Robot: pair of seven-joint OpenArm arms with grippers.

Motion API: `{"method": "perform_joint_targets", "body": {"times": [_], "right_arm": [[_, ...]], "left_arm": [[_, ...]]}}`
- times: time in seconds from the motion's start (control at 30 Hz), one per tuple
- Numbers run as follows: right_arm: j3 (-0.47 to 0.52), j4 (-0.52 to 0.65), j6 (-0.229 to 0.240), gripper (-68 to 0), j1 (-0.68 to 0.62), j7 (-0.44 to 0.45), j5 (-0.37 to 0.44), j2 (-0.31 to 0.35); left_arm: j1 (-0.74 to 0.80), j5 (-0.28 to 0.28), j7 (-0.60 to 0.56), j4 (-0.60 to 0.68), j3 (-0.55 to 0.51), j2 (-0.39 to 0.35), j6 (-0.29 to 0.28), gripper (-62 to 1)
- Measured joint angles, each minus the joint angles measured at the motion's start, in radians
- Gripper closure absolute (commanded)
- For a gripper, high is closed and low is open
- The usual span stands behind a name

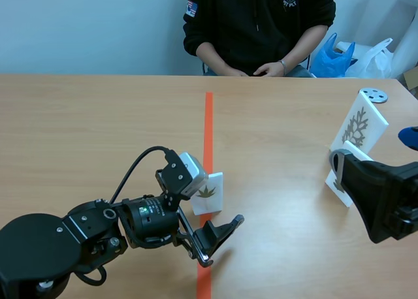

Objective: Sort the leaf by its shape. The table is split by an orange tape line. A compound leaf with several leaflets goes to the left side, a simple leaf with one blade goes to the right side. Return to the home posture when a red brick is placed on the table.

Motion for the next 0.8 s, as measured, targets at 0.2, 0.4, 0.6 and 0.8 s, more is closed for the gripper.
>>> {"method": "perform_joint_targets", "body": {"times": [0.2,0.4,0.6,0.8], "right_arm": [[0.000,0.000,0.000,-67.9,0.000,0.000,0.000,0.000],[0.000,0.000,0.000,-67.9,0.000,0.000,0.012,0.000],[0.000,0.000,0.000,-67.9,0.000,0.000,0.019,0.000],[0.000,0.000,0.000,-67.9,0.000,0.000,0.019,0.000]], "left_arm": [[0.000,0.000,0.003,0.000,0.000,0.000,0.037,-41.2],[0.000,-0.013,0.003,-0.003,0.000,0.000,0.094,-24.7],[0.000,-0.080,0.003,-0.050,0.000,0.000,0.150,-10.0],[0.000,-0.085,-0.002,-0.069,0.000,0.000,0.153,-7.0]]}}
